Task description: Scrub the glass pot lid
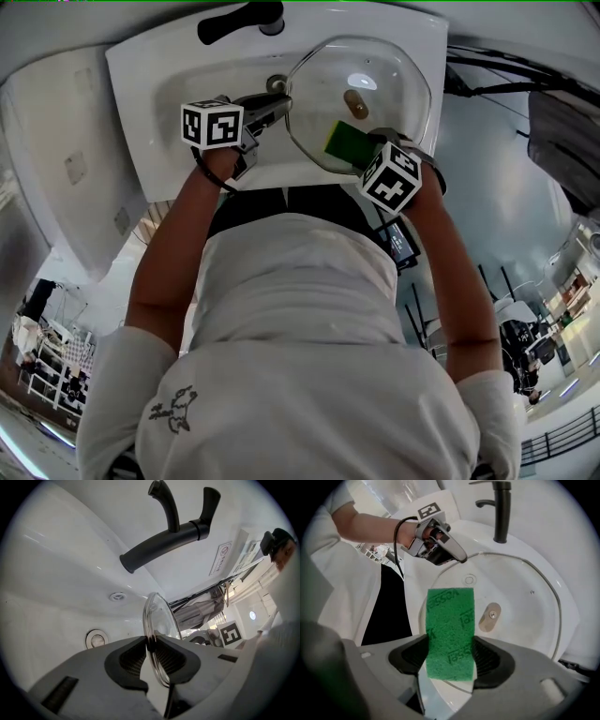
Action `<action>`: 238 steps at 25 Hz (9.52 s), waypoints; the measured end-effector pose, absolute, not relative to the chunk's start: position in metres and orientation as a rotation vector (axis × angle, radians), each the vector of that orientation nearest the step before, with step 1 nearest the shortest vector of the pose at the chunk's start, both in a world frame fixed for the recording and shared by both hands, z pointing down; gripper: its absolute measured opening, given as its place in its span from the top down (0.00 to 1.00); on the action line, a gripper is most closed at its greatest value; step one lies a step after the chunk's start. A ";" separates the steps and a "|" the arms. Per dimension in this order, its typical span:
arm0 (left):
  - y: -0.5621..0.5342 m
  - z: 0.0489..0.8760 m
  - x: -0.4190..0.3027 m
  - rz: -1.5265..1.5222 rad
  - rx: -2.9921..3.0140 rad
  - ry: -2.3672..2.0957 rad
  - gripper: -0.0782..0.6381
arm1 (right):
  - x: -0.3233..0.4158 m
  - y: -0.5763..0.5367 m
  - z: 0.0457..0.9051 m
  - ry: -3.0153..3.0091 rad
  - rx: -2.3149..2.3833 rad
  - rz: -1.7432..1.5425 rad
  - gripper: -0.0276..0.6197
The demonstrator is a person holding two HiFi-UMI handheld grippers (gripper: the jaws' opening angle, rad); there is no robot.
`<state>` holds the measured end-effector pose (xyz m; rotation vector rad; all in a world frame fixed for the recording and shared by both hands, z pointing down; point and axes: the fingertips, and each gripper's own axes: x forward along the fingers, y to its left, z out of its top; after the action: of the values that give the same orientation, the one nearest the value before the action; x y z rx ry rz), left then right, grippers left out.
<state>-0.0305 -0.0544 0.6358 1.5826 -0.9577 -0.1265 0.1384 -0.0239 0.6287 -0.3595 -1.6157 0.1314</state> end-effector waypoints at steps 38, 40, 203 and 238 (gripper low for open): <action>-0.057 0.638 -0.036 -0.172 1.554 -0.990 0.81 | 0.090 -0.140 0.630 -1.774 0.227 0.244 0.50; -0.057 0.638 -0.036 -0.169 1.558 -0.986 0.81 | 0.102 -0.171 0.627 -1.762 0.328 0.272 0.50; 0.011 0.375 -0.089 -0.004 2.239 -1.142 0.58 | 0.045 -0.012 0.377 -2.422 0.694 0.228 0.50; 0.121 0.204 0.042 -0.035 2.549 -1.363 0.88 | 0.156 0.075 0.203 -2.740 0.765 -0.037 0.50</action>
<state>0.0420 0.1208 0.2038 2.5486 -1.3632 -0.0347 0.1560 0.0752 0.2033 0.7654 -2.7396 -0.0370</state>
